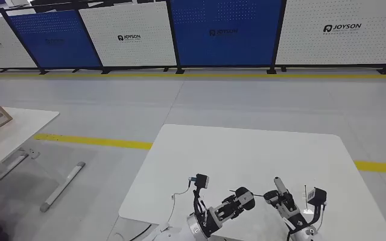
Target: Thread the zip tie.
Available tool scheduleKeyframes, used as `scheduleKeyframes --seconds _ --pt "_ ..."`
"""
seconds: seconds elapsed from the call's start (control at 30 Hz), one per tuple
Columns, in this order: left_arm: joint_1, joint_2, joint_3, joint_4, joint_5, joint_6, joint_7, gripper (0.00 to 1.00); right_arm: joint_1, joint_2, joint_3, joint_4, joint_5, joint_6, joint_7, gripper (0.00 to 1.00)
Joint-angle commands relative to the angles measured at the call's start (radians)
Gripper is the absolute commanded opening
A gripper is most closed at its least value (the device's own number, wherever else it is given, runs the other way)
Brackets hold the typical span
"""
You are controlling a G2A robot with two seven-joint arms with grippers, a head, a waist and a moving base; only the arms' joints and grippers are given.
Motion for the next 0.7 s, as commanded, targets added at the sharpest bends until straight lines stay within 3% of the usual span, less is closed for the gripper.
scheduleKeyframes --seconds 0.0,0.2,0.27,0.43,0.67 --pt "0.004 0.001 -0.003 -0.003 0.006 0.0 0.001 0.0 0.0 0.0 0.0 0.0 0.0 0.0 0.0 1.0" --pt "0.003 0.001 -0.003 -0.001 0.007 0.003 0.002 0.0 0.0 0.0 0.0 0.0 0.0 0.0 0.0 1.0" --pt "-0.01 -0.002 0.006 0.021 0.021 0.033 0.02 0.0 0.0 0.0 0.0 0.0 0.0 0.0 0.0 1.0" --pt "-0.07 -0.012 0.047 0.094 0.014 0.103 0.023 0.0 0.0 0.0 0.0 0.0 0.0 0.0 0.0 1.0" --pt "-0.144 -0.029 0.099 0.193 0.002 0.171 0.048 0.0 0.0 0.0 0.0 0.0 0.0 0.0 0.0 1.0"
